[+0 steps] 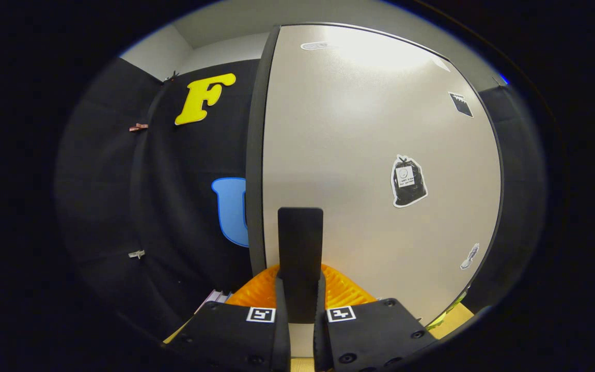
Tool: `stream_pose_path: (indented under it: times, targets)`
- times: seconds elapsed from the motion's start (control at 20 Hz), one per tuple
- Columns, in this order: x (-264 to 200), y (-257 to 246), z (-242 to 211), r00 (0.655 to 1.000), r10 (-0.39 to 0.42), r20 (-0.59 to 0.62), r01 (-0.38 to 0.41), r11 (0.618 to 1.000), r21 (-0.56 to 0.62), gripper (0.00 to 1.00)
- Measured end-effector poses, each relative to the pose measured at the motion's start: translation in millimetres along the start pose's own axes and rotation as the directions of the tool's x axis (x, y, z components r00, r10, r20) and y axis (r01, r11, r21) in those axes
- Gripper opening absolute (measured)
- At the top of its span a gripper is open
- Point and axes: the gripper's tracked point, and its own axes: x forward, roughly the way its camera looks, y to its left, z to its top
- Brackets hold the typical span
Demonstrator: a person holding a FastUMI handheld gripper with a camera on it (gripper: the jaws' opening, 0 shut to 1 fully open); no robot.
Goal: Open the shoe cabinet door, grab the shoes and put them into the shoe cabinet, then close the shoe cabinet door.
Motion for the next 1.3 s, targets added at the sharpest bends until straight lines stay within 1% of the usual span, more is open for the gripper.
stream_pose_path:
  times: [0.15,0.45,0.8,1.3]
  targets:
    - [-19,2,1,0.999,0.046,0.002,-0.046,0.999,0.024,0.21]
    - [-91,-14,3,0.982,0.188,0.006,-0.188,0.982,0.033,0.21]
    - [-161,-48,5,0.956,0.293,0.005,-0.292,0.954,0.063,0.21]
    - [-226,-112,9,0.944,0.329,0.016,-0.330,0.941,0.070,0.21]
